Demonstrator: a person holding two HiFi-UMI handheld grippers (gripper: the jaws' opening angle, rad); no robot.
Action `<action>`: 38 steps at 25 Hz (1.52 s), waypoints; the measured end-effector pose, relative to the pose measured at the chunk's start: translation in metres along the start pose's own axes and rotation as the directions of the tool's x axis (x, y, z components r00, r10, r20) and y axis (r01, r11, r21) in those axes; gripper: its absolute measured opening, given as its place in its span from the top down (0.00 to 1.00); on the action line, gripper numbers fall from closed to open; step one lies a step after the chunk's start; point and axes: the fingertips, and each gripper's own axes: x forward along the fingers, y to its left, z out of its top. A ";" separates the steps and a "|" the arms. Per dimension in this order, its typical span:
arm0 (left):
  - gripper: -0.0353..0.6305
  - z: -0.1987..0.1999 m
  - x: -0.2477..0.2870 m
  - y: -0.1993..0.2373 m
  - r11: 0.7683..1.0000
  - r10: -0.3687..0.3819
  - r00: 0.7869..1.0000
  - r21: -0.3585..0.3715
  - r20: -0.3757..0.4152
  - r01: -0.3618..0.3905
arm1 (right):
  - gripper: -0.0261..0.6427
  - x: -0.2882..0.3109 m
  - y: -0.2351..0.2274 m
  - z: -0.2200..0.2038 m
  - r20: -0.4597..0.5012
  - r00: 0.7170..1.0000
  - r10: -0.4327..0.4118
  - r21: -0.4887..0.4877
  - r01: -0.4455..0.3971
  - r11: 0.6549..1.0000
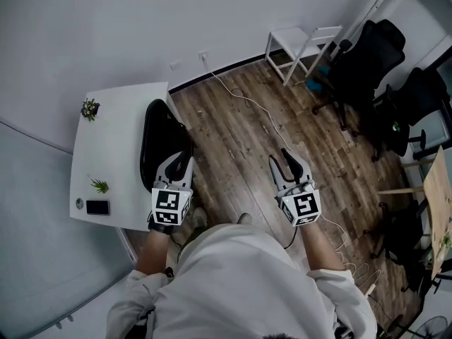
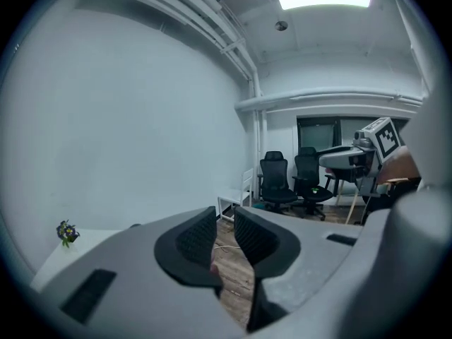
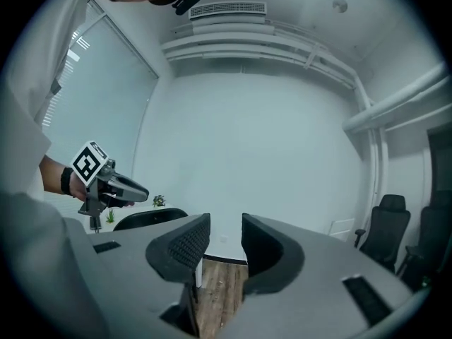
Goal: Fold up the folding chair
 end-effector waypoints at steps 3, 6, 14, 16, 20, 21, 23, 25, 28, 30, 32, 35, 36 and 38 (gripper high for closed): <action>0.86 0.001 -0.003 -0.007 1.000 -0.012 1.000 -0.002 0.014 0.012 | 0.80 -0.017 -0.002 -0.005 0.003 0.999 -0.044 0.016 0.044 0.999; 0.89 0.001 -0.005 -0.011 1.000 -0.019 0.999 0.000 0.027 0.019 | 0.84 -0.029 -0.002 -0.006 0.011 0.995 -0.094 0.020 0.094 0.995; 0.93 0.001 -0.011 -0.026 0.999 -0.044 0.998 0.019 0.051 0.044 | 0.91 -0.048 -0.009 -0.011 0.015 0.981 -0.196 0.061 0.194 0.979; 0.94 0.002 -0.012 -0.028 0.998 -0.054 0.997 0.021 0.054 0.053 | 0.93 -0.051 -0.010 -0.012 0.014 0.977 -0.213 0.062 0.212 0.975; 0.94 -0.001 -0.013 -0.031 0.997 -0.078 0.996 0.007 0.047 0.077 | 0.93 -0.057 -0.015 -0.015 0.012 0.973 -0.231 0.070 0.229 0.971; 0.94 -0.001 -0.013 -0.031 0.996 -0.084 0.995 0.004 0.046 0.084 | 0.93 -0.058 -0.016 -0.016 0.010 0.973 -0.232 0.067 0.231 0.971; 0.94 -0.001 -0.012 -0.029 0.996 -0.094 0.995 -0.001 0.046 0.094 | 0.93 -0.056 -0.016 -0.017 0.005 0.972 -0.234 0.060 0.234 0.971; 0.94 0.000 -0.010 -0.027 0.995 -0.096 0.994 -0.007 0.046 0.097 | 0.93 -0.055 -0.016 -0.018 0.004 0.972 -0.237 0.059 0.236 0.970; 0.94 0.002 -0.009 -0.027 0.996 -0.093 0.995 -0.008 0.046 0.094 | 0.93 -0.055 -0.016 -0.018 0.009 0.971 -0.238 0.067 0.236 0.969; 0.94 0.003 -0.007 -0.029 0.995 -0.095 0.994 -0.006 0.048 0.096 | 0.93 -0.054 -0.016 -0.020 0.008 0.972 -0.235 0.066 0.234 0.970; 0.94 0.004 -0.006 -0.031 0.995 -0.099 0.994 0.001 0.049 0.099 | 0.93 -0.053 -0.017 -0.023 0.003 0.973 -0.231 0.064 0.230 0.971; 0.94 0.004 -0.006 -0.035 0.995 -0.101 0.994 0.008 0.047 0.101 | 0.93 -0.053 -0.017 -0.023 0.002 0.974 -0.227 0.066 0.227 0.972; 0.94 0.004 -0.006 -0.035 0.995 -0.100 0.994 0.009 0.046 0.100 | 0.93 -0.052 -0.017 -0.022 0.002 0.974 -0.227 0.069 0.227 0.972; 0.94 0.002 -0.004 -0.033 0.995 -0.097 0.994 0.010 0.043 0.097 | 0.93 -0.050 -0.018 -0.023 0.003 0.974 -0.226 0.071 0.226 0.972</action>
